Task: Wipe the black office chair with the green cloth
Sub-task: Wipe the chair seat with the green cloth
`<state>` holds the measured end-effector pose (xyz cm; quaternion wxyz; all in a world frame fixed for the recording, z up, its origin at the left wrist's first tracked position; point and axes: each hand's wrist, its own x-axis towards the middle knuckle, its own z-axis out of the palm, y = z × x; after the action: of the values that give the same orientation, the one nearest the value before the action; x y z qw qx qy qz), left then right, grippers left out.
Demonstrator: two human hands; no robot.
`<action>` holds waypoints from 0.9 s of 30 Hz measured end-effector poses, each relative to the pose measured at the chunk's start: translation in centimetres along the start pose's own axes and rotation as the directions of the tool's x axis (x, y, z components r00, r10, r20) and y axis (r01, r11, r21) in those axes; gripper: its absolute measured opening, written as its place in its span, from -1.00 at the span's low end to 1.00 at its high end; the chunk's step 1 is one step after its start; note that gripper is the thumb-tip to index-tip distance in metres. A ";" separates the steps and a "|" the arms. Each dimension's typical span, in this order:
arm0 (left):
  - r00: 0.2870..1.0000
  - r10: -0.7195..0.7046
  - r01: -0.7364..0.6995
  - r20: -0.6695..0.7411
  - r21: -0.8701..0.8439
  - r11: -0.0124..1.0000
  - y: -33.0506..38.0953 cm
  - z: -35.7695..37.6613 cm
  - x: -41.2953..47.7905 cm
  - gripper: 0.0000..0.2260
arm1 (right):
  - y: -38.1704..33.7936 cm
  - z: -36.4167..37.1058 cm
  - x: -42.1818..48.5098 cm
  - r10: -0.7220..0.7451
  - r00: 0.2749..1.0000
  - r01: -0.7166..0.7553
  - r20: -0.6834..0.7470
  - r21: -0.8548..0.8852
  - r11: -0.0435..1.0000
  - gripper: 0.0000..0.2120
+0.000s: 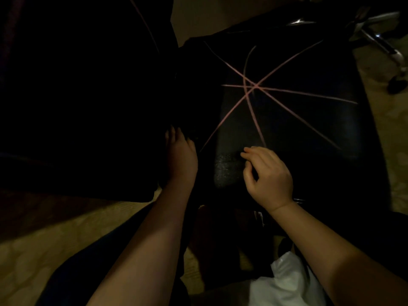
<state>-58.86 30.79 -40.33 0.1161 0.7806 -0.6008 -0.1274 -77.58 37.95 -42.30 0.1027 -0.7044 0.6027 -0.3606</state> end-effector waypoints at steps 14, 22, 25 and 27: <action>0.996 0.045 -0.042 0.080 -0.037 0.998 1.9 0.1 10.7 -0.55 | -1.2 1.6 0.7 0.021 0.997 -0.023 -0.074 -0.031 0.999 -0.77; 0.993 0.074 -0.071 0.094 -0.035 0.997 1.8 -0.4 11.6 -0.55 | -1.2 2.1 0.8 0.018 0.996 -0.023 -0.089 -0.055 0.998 -0.77; 0.995 0.076 -0.081 0.071 0.076 0.994 1.3 -0.9 9.6 -0.61 | -1.3 1.9 0.7 0.015 0.996 -0.020 -0.086 -0.060 0.998 -0.77; 0.994 0.083 -0.093 0.074 0.158 0.983 0.9 -1.1 7.8 -0.65 | -1.2 1.7 0.8 0.013 0.997 -0.018 -0.075 -0.060 0.998 -0.77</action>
<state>-57.42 23.02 -39.45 0.0378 0.7554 -0.6466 -0.0993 -75.53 37.04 -42.56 0.0617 -0.6885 0.6222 -0.3675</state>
